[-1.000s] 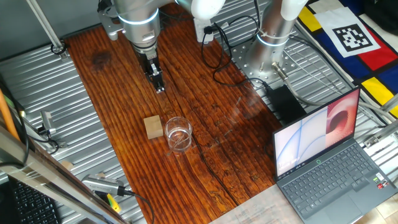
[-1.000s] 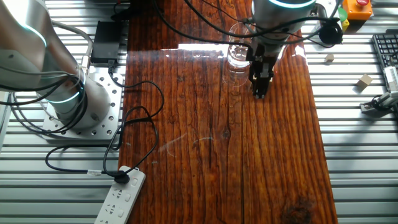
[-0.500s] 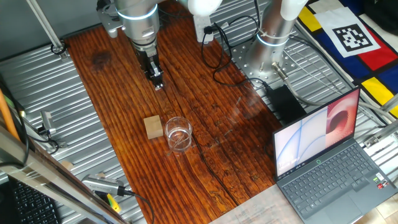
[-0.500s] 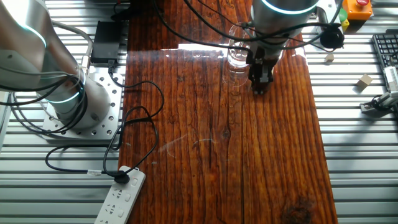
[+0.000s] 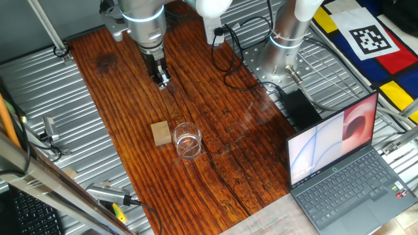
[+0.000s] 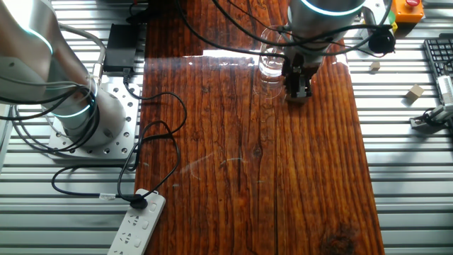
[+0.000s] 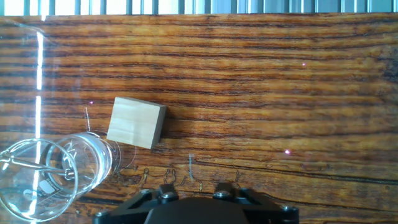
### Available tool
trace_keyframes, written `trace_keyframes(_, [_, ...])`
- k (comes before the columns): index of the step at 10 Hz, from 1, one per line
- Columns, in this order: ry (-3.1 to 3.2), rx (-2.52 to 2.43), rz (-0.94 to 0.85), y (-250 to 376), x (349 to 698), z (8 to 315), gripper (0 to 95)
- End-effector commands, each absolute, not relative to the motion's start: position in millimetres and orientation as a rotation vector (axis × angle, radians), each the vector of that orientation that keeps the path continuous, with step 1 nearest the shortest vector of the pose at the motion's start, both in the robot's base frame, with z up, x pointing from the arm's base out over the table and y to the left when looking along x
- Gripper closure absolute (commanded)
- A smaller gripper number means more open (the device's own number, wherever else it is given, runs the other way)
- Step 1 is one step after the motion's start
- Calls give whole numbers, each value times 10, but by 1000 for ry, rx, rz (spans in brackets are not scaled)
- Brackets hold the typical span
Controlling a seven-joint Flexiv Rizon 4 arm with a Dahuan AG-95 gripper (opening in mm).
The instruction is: Stir the beaker with a glass rod
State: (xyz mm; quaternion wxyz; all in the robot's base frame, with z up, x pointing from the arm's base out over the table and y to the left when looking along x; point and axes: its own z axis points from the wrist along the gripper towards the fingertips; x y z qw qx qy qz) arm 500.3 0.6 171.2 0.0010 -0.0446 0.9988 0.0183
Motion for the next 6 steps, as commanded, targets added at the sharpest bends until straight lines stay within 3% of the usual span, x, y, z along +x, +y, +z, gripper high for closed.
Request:
trace_keyframes(1, [3138,-137,49,1,5001,1710,950])
trace_keyframes(6, [3162,-95,36,265,5163,1773,950])
